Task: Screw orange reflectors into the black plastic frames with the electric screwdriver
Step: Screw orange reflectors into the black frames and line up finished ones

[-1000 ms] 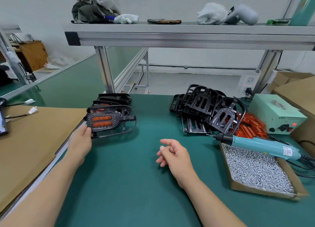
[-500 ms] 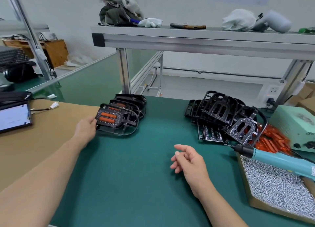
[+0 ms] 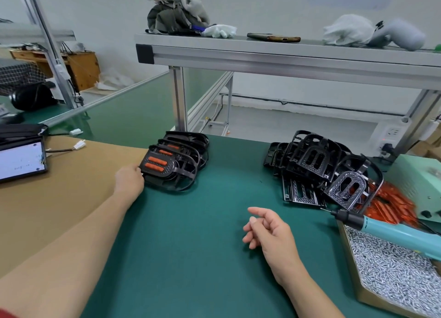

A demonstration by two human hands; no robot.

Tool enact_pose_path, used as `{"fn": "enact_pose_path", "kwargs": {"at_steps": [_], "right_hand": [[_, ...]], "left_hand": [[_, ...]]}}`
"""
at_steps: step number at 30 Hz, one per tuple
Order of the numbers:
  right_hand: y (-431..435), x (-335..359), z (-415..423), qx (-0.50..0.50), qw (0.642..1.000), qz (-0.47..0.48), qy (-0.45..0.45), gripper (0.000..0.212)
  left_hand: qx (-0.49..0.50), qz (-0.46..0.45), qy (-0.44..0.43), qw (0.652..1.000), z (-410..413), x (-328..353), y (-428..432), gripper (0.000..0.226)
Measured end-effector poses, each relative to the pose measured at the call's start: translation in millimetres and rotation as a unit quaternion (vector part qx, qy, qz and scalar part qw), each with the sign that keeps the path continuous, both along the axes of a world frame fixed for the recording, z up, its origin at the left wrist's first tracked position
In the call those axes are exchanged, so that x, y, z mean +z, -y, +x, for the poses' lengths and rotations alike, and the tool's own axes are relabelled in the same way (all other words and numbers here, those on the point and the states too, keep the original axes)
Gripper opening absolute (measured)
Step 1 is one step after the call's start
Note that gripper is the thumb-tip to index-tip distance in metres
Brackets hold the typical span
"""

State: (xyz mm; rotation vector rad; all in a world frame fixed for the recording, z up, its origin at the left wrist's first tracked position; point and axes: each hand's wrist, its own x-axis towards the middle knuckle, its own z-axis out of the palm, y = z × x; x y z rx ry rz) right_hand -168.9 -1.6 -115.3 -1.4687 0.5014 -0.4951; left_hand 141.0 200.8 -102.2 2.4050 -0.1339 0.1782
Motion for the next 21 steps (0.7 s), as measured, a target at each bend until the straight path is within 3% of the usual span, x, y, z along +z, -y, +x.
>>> {"fn": "enact_pose_path", "kwargs": {"at_steps": [5,10,13,18,21], "right_hand": [[-0.1,0.4,-0.1,-0.003,1.000,-0.001,-0.002,0.019],[-0.8,0.9,-0.3,-0.005,1.000,-0.004,-0.003,0.019],[-0.3,0.8,-0.7,-0.006,1.000,-0.003,-0.004,0.020],[0.1,-1.7,-0.9,-0.009,1.000,-0.008,-0.009,0.020],[0.2,-3.2,-1.1,-0.009,1.000,-0.009,-0.010,0.020]], "left_hand": [[-0.005,0.044,-0.027,0.999,-3.9,-6.7,2.6,0.031],[0.010,-0.028,-0.013,0.999,-26.2,-2.9,3.0,0.044],[-0.037,-0.053,-0.021,0.998,-45.9,-1.4,-0.1,0.055],[-0.140,0.034,-0.013,0.990,-80.2,-9.5,4.2,0.066],[-0.127,0.034,0.011,0.991,-82.6,-15.1,9.4,0.058]]}}
